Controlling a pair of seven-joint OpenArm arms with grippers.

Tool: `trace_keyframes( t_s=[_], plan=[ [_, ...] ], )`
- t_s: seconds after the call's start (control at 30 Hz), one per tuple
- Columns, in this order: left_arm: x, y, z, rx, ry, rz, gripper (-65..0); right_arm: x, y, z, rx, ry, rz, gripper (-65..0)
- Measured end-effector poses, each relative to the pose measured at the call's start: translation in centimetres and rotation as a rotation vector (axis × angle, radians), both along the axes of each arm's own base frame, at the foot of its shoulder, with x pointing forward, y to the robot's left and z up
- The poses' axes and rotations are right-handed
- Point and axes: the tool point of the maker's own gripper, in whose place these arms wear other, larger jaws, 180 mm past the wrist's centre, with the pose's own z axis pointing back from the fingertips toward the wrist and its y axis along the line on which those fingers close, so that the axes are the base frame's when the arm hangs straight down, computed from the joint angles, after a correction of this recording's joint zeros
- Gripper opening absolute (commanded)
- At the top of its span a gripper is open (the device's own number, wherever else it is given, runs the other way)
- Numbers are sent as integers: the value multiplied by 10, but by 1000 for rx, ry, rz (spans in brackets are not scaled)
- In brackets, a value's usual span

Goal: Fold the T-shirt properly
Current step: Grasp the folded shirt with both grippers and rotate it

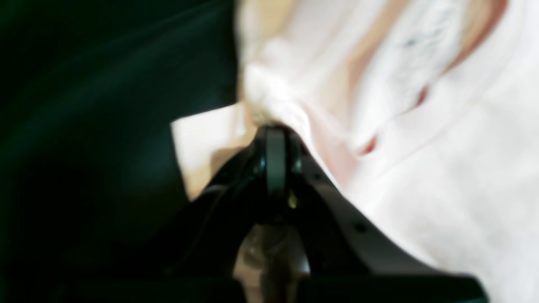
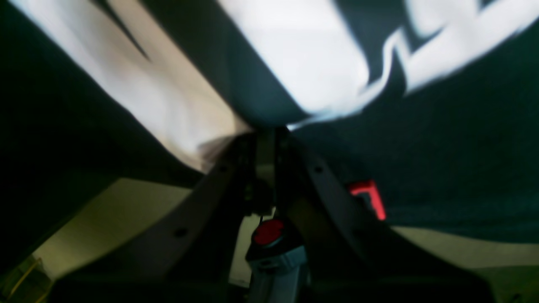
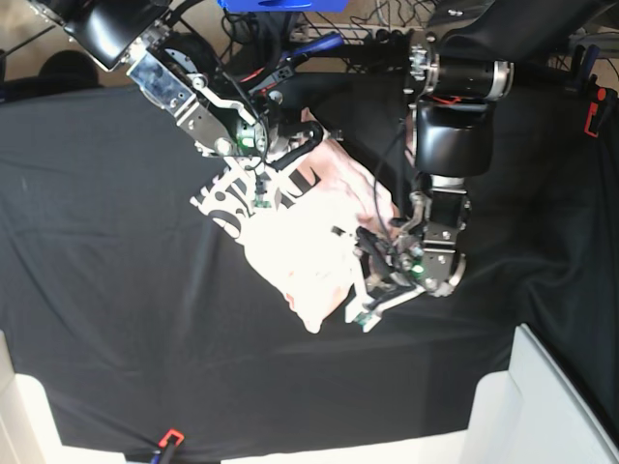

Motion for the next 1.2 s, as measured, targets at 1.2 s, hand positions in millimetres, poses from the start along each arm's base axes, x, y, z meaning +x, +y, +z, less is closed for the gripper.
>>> trace_keyframes(
  t_s=[1.2],
  plan=[
    [-171, 52, -23, 160, 163, 59, -650, 112, -143, 12, -236, -142, -222, -650]
  ],
)
